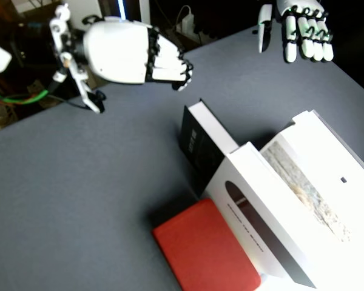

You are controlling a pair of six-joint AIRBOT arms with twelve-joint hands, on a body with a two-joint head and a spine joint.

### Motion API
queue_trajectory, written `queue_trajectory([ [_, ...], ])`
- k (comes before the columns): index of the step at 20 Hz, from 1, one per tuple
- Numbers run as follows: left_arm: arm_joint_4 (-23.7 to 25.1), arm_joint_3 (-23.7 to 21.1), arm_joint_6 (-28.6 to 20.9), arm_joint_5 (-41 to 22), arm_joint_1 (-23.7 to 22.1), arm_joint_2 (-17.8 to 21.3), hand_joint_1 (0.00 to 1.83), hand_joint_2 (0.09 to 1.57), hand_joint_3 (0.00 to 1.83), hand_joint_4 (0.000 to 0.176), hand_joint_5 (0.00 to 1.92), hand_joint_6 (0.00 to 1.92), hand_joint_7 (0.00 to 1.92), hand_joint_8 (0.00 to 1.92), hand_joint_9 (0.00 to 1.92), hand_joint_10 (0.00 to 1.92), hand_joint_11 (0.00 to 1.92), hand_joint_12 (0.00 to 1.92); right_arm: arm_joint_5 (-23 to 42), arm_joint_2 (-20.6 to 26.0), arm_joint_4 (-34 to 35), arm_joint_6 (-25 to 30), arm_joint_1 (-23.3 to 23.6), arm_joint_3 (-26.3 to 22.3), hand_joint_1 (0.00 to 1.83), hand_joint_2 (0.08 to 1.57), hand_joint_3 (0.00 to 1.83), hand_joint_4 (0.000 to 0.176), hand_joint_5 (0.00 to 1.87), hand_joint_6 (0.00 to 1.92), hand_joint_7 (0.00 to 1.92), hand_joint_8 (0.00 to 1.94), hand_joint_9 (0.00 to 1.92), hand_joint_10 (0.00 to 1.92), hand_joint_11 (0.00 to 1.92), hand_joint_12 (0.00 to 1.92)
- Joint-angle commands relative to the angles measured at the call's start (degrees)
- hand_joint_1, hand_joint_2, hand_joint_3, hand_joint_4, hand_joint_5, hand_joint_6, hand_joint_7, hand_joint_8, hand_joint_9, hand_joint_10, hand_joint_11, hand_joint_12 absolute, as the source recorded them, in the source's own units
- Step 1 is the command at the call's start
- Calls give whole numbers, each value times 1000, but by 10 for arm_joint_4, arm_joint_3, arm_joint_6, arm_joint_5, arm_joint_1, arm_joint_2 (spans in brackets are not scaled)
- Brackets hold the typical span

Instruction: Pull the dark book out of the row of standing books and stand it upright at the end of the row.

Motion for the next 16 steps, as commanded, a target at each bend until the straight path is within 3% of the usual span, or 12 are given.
queue_trajectory([
  [1, -2, -3, 3, -79, -5, 2, 351, 1440, 0, 0, 169, 2, 6, 2, 0, 0, 0, 0, 101, 4, 25, -10, 6, -3, 290, 1311, 6, 0, 89, 914, 364, 0, 0, 870, 0, 1772],
  [2, -2, -3, 3, -81, -4, 2, 364, 1441, 0, 0, 176, 5, 9, 3, 0, 0, 0, 0, 125, 10, 45, -31, 6, -5, 388, 1293, 0, 0, 17, 670, 322, 3, 0, 803, 0, 1756],
  [3, -3, -3, 3, -83, -4, 2, 343, 1442, 0, 0, 171, 2, 5, 1, 0, 0, 0, 0, 139, 13, 61, -47, 6, -5, 424, 1318, 6, 0, 3, 283, 173, 0, 0, 418, 0, 1357],
  [4, -3, -3, 3, -85, -4, 2, 343, 1442, 0, 0, 171, 2, 5, 1, 0, 0, 0, 0, 154, 14, 76, -57, 6, -4, 424, 1318, 6, 0, 3, 283, 173, 0, 0, 418, 0, 1357],
  [5, -3, -4, 3, -88, -4, 1, 349, 1443, 0, 0, 145, 0, 12, 2, 0, 0, 0, 0, 169, 14, 94, -67, 6, -2, 318, 1367, 13, 0, 0, 12, 68, 0, 4, 24, 0, 161],
  [6, -3, -4, 3, -91, -3, 1, 347, 1443, 0, 0, 126, 0, 11, 2, 0, 0, 0, 0, 187, 14, 116, -81, 5, -1, 206, 1389, 21, 0, 0, 2, 16, 3, 0, 4, 0, 31],
  [7, -6, -4, 3, -99, -2, -1, 346, 1441, 0, 0, 107, 0, 5, 0, 0, 0, 0, 0, 210, 14, 148, -102, 0, -1, 144, 1395, 20, 0, 0, 0, 2, 0, 0, 0, 0, 5],
  [10, -15, -4, 3, -117, 5, -6, 276, 1452, 4, 0, 2, 0, 0, 0, 0, 0, 0, 0, 238, 15, 189, -117, -12, -1, 331, 1491, 39, 0, 0, 0, 0, 0, 0, 0, 0, 0],
  [13, -32, -3, 3, -145, 17, -12, 399, 1417, 0, 2, 0, 0, 0, 0, 0, 0, 0, 0, 263, 17, 234, -130, -25, -1, 299, 1455, 12, 0, 0, 0, 0, 0, 0, 0, 0, 0],
  [14, -43, -3, 3, -162, 24, -14, 361, 1419, 0, 10, 0, 0, 0, 0, 0, 0, 0, 0, 270, 17, 244, -133, -28, -1, 281, 1445, 7, 0, 0, 0, 0, 0, 0, 0, 0, 0],
  [15, -55, -3, 3, -185, 35, -17, 369, 1424, 0, 0, 0, 0, 0, 0, 0, 0, 0, 0, 280, 17, 255, -133, -32, -1, 307, 1441, 3, 0, 0, 0, 0, 0, 0, 0, 0, 0],
  [16, -63, -3, 3, -200, 41, -19, 327, 1425, 0, 5, 0, 0, 0, 0, 0, 0, 0, 0, 286, 17, 263, -133, -35, -1, 299, 1440, 3, 0, 0, 0, 0, 0, 0, 0, 0, 0],
])
